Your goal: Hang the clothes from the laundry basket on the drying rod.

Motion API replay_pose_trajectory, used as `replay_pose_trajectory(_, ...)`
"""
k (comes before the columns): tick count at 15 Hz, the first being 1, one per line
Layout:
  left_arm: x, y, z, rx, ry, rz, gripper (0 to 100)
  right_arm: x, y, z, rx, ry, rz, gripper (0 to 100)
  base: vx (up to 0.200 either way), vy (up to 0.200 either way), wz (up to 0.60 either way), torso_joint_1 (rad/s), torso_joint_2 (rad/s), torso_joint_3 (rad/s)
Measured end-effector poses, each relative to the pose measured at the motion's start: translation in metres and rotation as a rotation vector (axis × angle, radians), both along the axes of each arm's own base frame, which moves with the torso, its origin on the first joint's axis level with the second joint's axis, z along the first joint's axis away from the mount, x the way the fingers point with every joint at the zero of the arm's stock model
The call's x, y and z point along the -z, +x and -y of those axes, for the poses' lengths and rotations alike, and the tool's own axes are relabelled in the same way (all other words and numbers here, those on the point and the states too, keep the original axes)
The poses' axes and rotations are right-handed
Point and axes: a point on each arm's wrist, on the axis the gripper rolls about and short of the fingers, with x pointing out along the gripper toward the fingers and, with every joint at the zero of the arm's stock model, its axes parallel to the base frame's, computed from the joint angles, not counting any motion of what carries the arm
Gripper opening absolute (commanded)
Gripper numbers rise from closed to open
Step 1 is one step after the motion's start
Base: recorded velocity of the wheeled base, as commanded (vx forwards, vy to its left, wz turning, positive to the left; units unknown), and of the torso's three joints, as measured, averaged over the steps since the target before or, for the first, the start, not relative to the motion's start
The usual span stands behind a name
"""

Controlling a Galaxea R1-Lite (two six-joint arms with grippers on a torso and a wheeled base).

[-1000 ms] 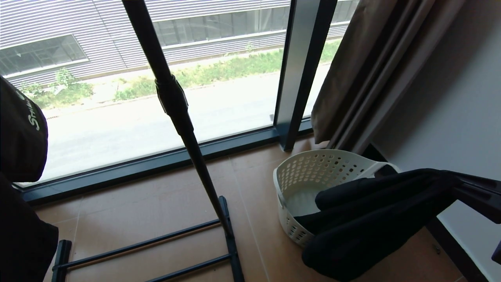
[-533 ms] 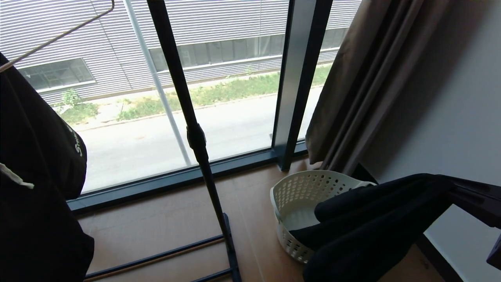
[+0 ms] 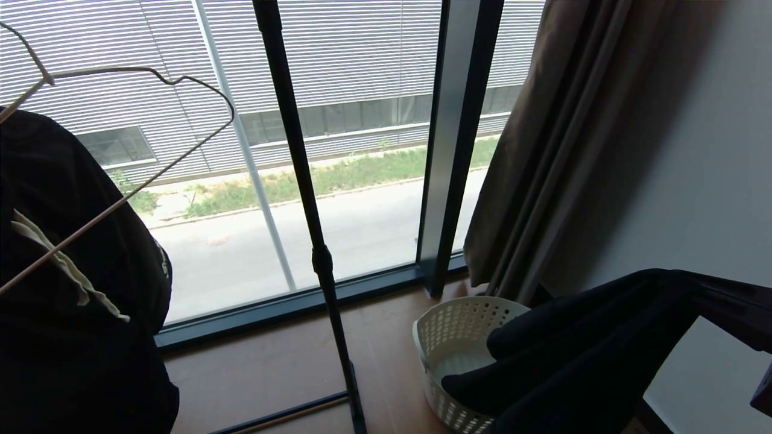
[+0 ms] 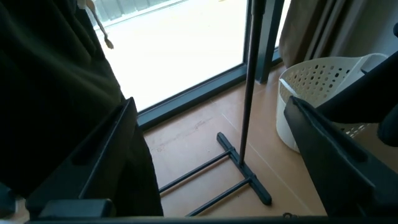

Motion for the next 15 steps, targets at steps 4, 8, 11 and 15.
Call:
replay_pose_trajectory(4, 0.0002, 0.0, 0.0, 0.0, 0.0, -0.001, 100, 0.0016, -0.0001, 0.0, 0.0, -0.003, -0.002, 0, 0.0, 0.0, 0.0, 0.163, -0.51, -0.146)
replay_pose_trajectory(8, 0.0001, 0.0, 0.0, -0.003, -0.005, -0.002, 100, 0.0017, -0.0003, 0.0, -0.002, -0.004, -0.003, 0, 0.0, 0.0, 0.0, 0.198, -0.54, -0.148)
replay_pose_trajectory(11, 0.0001, 0.0, 0.0, -0.001, -0.004, -0.002, 100, 0.002, -0.0006, 0.0002, -0.001, -0.004, -0.004, 0, 0.0, 0.0, 0.0, 0.225, -0.58, -0.284)
replay_pose_trajectory(15, 0.0001, 0.0, 0.0, -0.003, 0.0, -0.001, 100, 0.0013, -0.0011, 0.0004, -0.001, -0.001, 0.002, 0, 0.0, 0.0, 0.0, 0.229, -0.55, -0.32)
